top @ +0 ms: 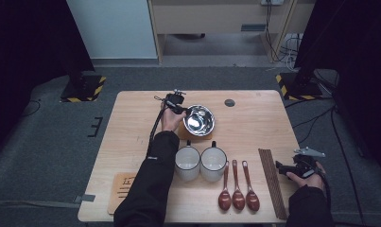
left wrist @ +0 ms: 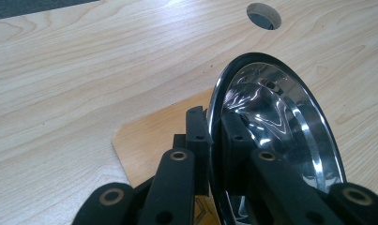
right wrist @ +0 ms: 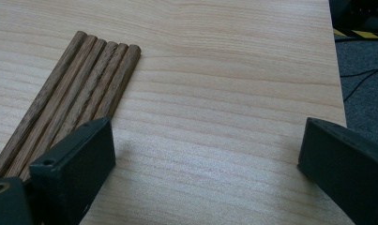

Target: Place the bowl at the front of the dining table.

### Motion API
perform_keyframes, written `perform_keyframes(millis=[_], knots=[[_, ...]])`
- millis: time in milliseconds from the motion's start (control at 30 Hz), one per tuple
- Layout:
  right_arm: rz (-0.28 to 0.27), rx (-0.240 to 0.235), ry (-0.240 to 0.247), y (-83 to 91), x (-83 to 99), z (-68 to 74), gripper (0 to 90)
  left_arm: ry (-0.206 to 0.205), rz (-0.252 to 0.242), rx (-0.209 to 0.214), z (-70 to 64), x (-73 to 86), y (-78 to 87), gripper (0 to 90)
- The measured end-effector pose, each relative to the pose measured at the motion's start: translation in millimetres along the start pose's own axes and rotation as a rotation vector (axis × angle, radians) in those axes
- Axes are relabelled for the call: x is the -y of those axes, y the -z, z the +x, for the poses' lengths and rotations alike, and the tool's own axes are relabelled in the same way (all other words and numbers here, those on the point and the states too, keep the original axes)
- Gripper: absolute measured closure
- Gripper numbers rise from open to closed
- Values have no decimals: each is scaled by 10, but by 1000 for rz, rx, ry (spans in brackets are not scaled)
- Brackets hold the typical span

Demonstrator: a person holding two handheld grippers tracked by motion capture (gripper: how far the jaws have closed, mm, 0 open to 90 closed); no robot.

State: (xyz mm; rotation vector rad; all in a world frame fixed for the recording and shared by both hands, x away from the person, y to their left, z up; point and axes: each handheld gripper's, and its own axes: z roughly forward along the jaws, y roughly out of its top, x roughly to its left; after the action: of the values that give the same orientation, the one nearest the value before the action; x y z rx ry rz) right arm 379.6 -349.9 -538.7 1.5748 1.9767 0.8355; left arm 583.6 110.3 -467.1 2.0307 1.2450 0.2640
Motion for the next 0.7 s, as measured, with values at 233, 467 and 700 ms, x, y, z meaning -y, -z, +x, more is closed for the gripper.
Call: perform_keyframes(millis=[233,467,700], knots=[[0,0,-1,0,0,1,41,-13,13,-43,10,28,-14,823],[0,0,0,0,0,0,41,-33,37,-74,19,42,-30,810],[0,0,2,0,0,-2,41,-30,63,-74,60,81,-51,800]])
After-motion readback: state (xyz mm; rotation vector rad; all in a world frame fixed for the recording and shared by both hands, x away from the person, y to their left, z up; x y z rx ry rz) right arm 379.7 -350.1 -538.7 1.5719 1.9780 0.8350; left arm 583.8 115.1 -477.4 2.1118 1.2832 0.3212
